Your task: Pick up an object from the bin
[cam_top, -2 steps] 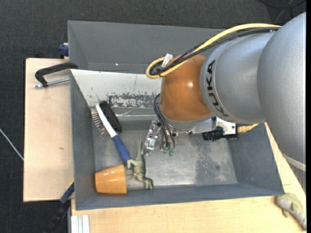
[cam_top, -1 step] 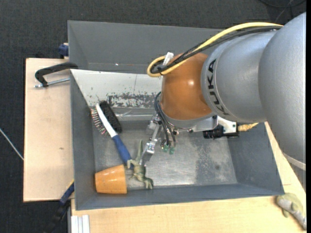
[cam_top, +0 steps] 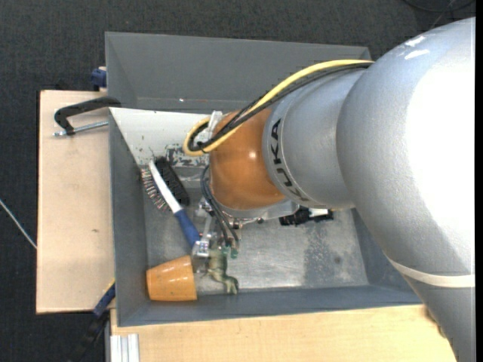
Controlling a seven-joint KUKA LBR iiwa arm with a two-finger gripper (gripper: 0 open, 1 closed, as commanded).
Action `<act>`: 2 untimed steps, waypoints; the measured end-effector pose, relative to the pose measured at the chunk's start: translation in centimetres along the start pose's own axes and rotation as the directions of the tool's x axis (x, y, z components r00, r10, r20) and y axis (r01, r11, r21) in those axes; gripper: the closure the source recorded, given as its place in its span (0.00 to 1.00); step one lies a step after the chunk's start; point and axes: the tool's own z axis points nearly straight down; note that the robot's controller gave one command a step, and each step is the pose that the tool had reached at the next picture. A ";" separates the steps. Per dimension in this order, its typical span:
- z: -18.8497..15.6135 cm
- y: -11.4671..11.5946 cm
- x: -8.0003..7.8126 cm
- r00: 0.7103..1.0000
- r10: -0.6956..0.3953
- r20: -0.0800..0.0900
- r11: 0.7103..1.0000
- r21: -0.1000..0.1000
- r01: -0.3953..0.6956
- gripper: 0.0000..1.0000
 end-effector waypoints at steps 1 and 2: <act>0.1 0.4 0.2 1.000 -0.003 -0.003 1.000 -0.003 0.003 1.00; -18.6 -1.0 -2.1 1.000 -0.023 0.001 1.000 -0.005 0.023 1.00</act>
Offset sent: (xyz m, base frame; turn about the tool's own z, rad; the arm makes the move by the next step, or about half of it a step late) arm 0.0000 0.0000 0.0000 0.0000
